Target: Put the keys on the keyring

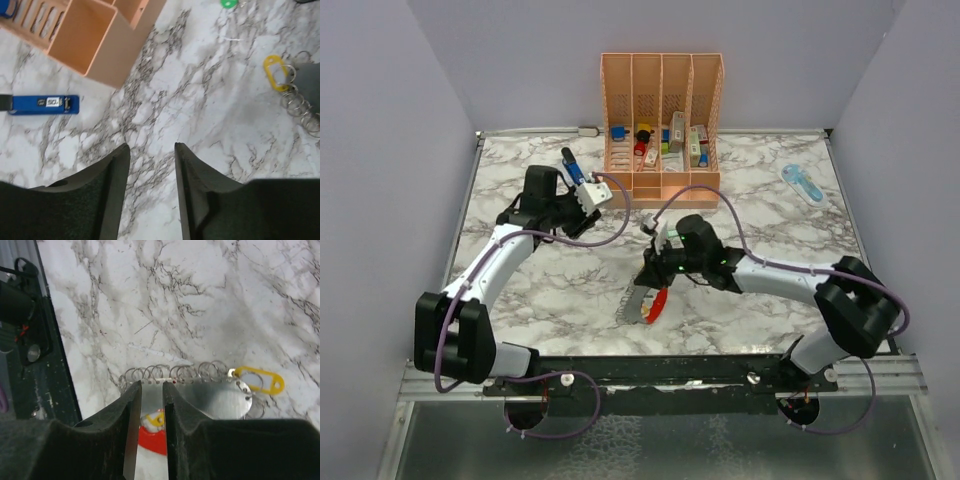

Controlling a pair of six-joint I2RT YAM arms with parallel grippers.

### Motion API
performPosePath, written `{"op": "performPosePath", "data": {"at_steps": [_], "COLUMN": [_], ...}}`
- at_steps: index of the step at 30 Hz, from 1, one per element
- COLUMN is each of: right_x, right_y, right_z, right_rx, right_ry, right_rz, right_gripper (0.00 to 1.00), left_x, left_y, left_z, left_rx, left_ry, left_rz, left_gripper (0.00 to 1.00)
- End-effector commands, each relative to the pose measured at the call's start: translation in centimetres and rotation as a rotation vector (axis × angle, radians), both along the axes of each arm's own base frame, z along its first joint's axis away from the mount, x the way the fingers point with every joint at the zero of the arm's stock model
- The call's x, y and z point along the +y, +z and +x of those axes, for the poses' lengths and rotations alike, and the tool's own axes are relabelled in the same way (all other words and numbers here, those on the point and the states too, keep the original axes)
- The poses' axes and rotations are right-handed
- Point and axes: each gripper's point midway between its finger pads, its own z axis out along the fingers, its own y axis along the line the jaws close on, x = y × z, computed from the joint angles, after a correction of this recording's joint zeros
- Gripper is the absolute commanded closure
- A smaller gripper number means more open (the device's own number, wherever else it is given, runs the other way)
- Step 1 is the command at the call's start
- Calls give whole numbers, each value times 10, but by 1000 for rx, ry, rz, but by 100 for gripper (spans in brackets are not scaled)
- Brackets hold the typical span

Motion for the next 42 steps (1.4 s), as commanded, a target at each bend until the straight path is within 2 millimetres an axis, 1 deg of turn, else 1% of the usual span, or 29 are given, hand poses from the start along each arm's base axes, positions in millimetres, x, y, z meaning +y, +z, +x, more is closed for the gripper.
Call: {"op": "performPosePath", "data": {"at_steps": [1,3,5,9,14,17,21,27,32,36,42], "right_x": [21,29,36,46,57,59,62,58,58,59,66], "right_y": [-29,-40,-48,-59,-69,-74,-73,-83,-86,-87,-77], "right_z": [4,1,-2,-8,-18,-21,-22,-26,-24,-26,-33], "right_rx": [-80,-88,-85,-102,-123,-124,-140,-135,-137,-133,-165], "right_ry": [58,95,130,178,217,222,221,216,208,216,215], "right_rz": [-186,-237,-271,-328,-394,-421,-439,-492,-508,-525,-537], "right_gripper": [75,75,75,76,78,80,83,84,85,86,84], "left_x": [40,55,66,82,98,101,102,101,100,100,100], "left_y": [7,7,9,15,22,28,34,37,40,42,41], "left_z": [4,1,-3,-8,-11,-16,-18,-21,-23,-22,-23], "left_rx": [-28,-10,-2,-27,-64,-82,-102,-118,-123,-130,-129], "left_ry": [150,205,244,307,378,387,387,392,392,396,397], "left_rz": [17,12,11,22,7,4,0,-13,-23,-25,-27], "left_gripper": [51,43,40,39,38,38,38,38,38,38,38]}}
